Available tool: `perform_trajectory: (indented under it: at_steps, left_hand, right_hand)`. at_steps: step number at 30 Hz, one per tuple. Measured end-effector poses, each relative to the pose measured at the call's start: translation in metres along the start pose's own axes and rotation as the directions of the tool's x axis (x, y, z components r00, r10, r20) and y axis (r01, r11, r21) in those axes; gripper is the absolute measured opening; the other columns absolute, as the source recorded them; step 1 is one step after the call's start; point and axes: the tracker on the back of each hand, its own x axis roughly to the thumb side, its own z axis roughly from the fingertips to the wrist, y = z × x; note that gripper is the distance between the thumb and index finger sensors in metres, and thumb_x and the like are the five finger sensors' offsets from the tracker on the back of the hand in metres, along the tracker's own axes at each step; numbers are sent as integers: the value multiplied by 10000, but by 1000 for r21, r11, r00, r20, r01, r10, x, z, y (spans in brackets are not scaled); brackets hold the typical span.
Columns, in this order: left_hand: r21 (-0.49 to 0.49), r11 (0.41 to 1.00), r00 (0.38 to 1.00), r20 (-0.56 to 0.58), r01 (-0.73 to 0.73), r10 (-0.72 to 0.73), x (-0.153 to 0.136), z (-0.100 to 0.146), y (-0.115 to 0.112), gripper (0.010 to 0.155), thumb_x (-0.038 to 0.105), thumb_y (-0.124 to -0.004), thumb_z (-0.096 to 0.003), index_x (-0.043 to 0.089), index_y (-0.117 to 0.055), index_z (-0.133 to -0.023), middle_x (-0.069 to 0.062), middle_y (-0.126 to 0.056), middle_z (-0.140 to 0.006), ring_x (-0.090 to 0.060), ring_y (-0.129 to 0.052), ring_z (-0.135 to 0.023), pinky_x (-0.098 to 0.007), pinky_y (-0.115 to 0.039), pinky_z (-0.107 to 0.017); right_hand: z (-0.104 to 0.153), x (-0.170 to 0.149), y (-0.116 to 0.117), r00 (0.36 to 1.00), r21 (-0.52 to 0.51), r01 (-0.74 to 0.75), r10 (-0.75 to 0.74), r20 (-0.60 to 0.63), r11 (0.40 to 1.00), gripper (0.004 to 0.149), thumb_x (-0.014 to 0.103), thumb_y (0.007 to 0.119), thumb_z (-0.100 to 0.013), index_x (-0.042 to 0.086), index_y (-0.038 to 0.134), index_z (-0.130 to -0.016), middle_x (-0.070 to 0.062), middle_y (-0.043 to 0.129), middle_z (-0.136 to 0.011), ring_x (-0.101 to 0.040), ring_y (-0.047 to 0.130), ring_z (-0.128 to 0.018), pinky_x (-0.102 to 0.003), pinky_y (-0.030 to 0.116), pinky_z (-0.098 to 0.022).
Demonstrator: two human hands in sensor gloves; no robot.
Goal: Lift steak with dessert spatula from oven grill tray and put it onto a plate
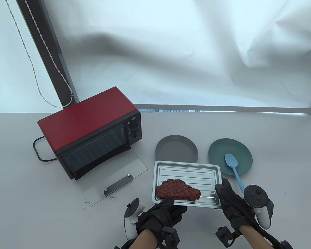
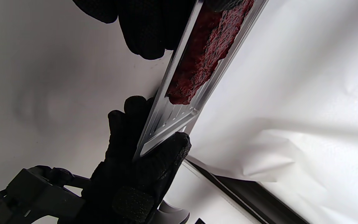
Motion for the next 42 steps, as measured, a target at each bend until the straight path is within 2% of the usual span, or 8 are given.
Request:
perform_trajectory:
  at_steps: [5,13,18,28,32,36,39,42]
  left_hand:
    - [-29,1000,1000,-2,10,-10,-1,0,-3,470,315,-667,-692,140,-465,-1078,-58,-681,-1072,-285,-789,-974,-576,-581,-725]
    - [-62,997,998,43,37,-34,5,1,-6,478,289,-656,-693,101,-478,-1095,-101,-685,-1078,-338,-785,-960,-595,-563,-712]
    - [-67,995,994,84,77,-71,17,5,1,620,379,-632,-678,63,-368,-1141,-177,-604,-1128,-406,-713,-1005,-625,-522,-718]
    - [163,924,888,262,347,-379,61,29,28,768,480,-560,-649,72,-154,-1157,-276,-350,-1182,-510,-475,-1070,-685,-406,-726]
    - [395,749,721,254,532,-645,77,43,31,774,507,-551,-640,95,-161,-1167,-282,-328,-1190,-522,-438,-1079,-705,-394,-718]
    - [634,430,459,131,643,-879,86,55,27,771,532,-541,-627,116,-193,-1175,-282,-334,-1194,-533,-430,-1079,-720,-404,-703]
    - [718,211,289,14,663,-957,88,58,23,766,549,-524,-620,135,-205,-1180,-280,-329,-1198,-534,-415,-1082,-727,-408,-696]
    - [732,73,177,-66,678,-982,88,59,19,760,555,-506,-621,152,-191,-1183,-280,-295,-1205,-537,-375,-1092,-738,-387,-696]
  right_hand:
    - [1,-4,-4,992,-28,114,-115,-45,993,574,362,616,-697,22,372,-1089,-88,997,-766,-96,1066,-465,-224,908,-384]
    - [7,6,-12,997,-135,69,-66,27,988,525,320,641,-682,20,449,-1068,-87,1033,-686,-87,1084,-383,-197,920,-313]
    - [11,8,-19,995,-182,90,-80,64,979,513,312,637,-681,18,458,-1063,-93,1038,-675,-91,1091,-379,-197,926,-306]
    - [15,6,-32,983,-205,180,-169,71,962,510,302,639,-677,8,469,-1057,-106,1044,-657,-101,1093,-365,-205,927,-293]
    - [14,5,-32,985,-208,169,-159,65,963,509,301,637,-677,6,470,-1057,-107,1043,-656,-103,1093,-365,-207,926,-293]
    - [12,1,-29,989,-196,148,-141,50,969,506,303,628,-679,8,470,-1059,-108,1041,-656,-104,1091,-368,-209,925,-294]
    - [11,-1,-27,990,-185,139,-135,36,973,504,304,620,-680,10,468,-1060,-109,1040,-655,-107,1091,-366,-210,924,-294]
    - [9,-4,-25,991,-182,133,-131,20,974,502,304,613,-680,13,466,-1061,-111,1039,-653,-108,1090,-366,-212,923,-294]
